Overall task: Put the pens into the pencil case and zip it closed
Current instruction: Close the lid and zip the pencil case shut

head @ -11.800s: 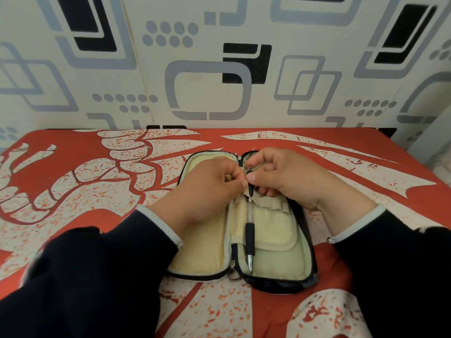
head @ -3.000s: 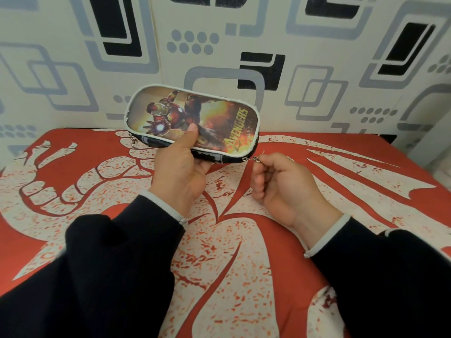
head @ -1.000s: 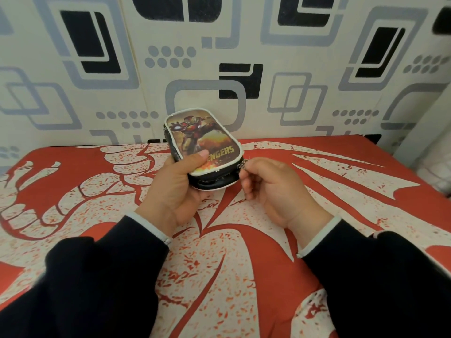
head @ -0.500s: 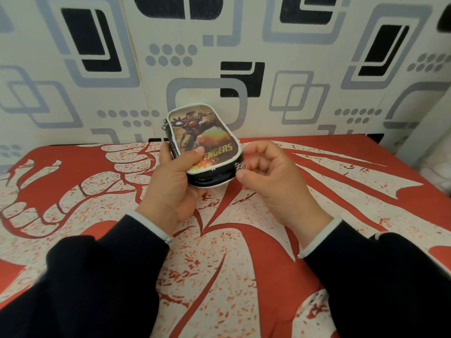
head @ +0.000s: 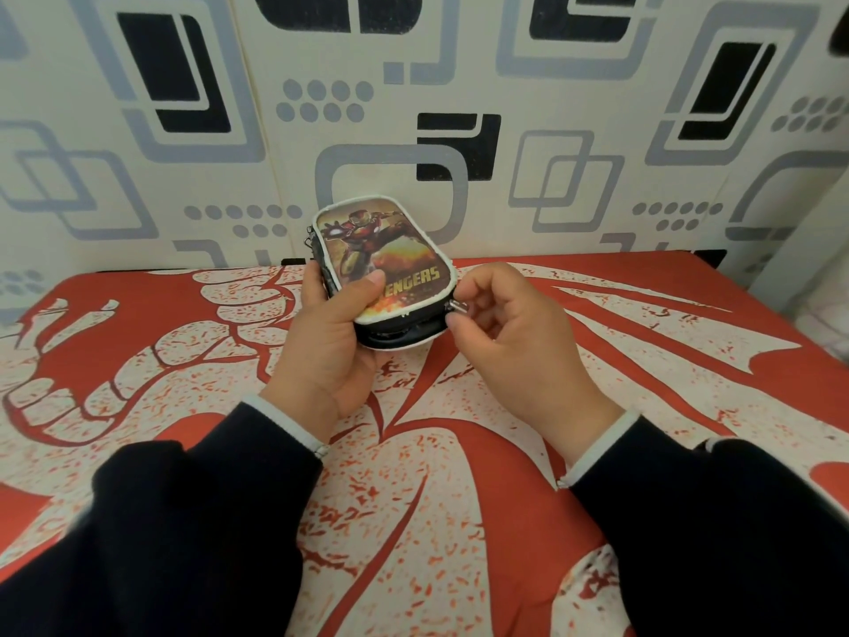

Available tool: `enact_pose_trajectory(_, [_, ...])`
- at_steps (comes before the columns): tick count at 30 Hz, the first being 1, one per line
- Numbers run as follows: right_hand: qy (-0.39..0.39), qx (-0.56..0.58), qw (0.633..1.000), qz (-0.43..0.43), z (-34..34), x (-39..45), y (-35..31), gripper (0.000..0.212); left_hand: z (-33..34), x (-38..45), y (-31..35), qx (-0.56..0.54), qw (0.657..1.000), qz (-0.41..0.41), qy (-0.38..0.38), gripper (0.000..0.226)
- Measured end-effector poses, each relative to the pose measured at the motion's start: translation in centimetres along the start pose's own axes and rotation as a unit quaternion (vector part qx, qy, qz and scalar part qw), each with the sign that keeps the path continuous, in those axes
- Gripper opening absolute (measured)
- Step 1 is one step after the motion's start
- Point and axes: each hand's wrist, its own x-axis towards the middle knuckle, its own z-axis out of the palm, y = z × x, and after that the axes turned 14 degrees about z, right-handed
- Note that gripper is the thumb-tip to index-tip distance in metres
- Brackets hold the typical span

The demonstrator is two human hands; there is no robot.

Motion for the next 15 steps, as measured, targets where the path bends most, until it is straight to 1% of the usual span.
enact_pose_trajectory(4, [0.014,0.027,0.999,0.019,-0.2,0.07,-0.05,0.021,0.03,0.0,0.04,-0.004,1.0,-0.008,-0.007,0.056])
enact_pose_trajectory(6, [0.024,0.04,0.998,0.037,-0.35,0.14,-0.04,0.018,0.06,-0.04,0.08,-0.01,1.0,-0.014,-0.015,0.054])
enact_pose_trajectory(9, [0.022,0.081,0.993,0.079,-0.47,0.17,0.06,0.017,0.09,-0.05,0.14,-0.014,0.999,-0.023,-0.032,0.053])
enact_pose_trajectory(11, [0.02,0.108,0.988,0.106,-0.43,0.22,0.14,0.017,0.13,-0.08,0.18,-0.011,0.998,-0.034,-0.044,0.057])
enact_pose_trajectory(15, [0.04,0.134,0.981,0.137,-0.54,0.49,0.45,0.019,0.19,-0.11,0.25,-0.014,0.997,-0.057,-0.059,0.065])
